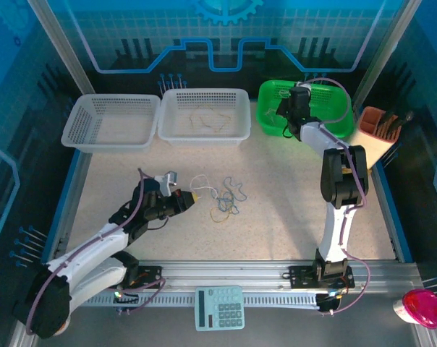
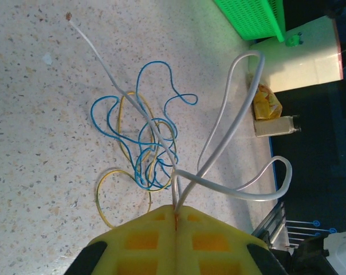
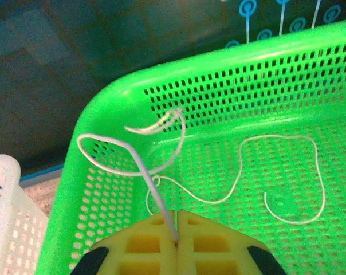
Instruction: Untangle the cables
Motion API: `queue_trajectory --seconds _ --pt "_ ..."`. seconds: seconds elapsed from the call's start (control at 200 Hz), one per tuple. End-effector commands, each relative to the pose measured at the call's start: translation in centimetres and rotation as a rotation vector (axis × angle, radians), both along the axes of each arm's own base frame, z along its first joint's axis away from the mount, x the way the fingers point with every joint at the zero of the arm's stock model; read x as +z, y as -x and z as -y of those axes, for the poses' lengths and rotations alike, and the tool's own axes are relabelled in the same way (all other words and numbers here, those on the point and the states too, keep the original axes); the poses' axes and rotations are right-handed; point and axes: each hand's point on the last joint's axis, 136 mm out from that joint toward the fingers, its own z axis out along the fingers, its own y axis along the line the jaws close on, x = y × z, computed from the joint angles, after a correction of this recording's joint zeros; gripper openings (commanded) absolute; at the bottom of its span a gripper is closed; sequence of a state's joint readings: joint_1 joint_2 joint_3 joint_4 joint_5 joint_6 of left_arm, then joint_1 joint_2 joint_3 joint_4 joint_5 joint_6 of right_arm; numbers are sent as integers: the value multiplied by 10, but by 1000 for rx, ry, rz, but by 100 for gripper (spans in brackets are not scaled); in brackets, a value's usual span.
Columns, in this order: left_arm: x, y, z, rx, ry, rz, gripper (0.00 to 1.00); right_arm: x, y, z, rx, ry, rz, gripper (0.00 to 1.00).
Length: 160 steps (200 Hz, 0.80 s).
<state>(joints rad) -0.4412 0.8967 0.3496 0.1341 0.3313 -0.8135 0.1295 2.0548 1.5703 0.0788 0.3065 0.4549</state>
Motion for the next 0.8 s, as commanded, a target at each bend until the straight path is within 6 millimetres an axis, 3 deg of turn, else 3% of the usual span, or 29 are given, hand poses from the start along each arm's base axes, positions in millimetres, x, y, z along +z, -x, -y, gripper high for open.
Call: queue_trajectory --seconds 0.0,0.235,0.625,0.71,0.795 --pt "-2 4 -9 39 -3 -1 0 8 9 11 -49 -8 -10 0" --pt "5 1 -12 62 3 21 0 -10 36 24 -118 -32 -90 0" --pt "-2 -1 -9 48 -6 12 0 -36 110 48 -271 -78 -198 0" --pt "-3 -2 -9 49 -6 9 0 -26 104 43 -232 -99 -139 0" --pt "-3 -3 -8 40 -9 9 0 -12 85 36 -180 -100 -98 0"
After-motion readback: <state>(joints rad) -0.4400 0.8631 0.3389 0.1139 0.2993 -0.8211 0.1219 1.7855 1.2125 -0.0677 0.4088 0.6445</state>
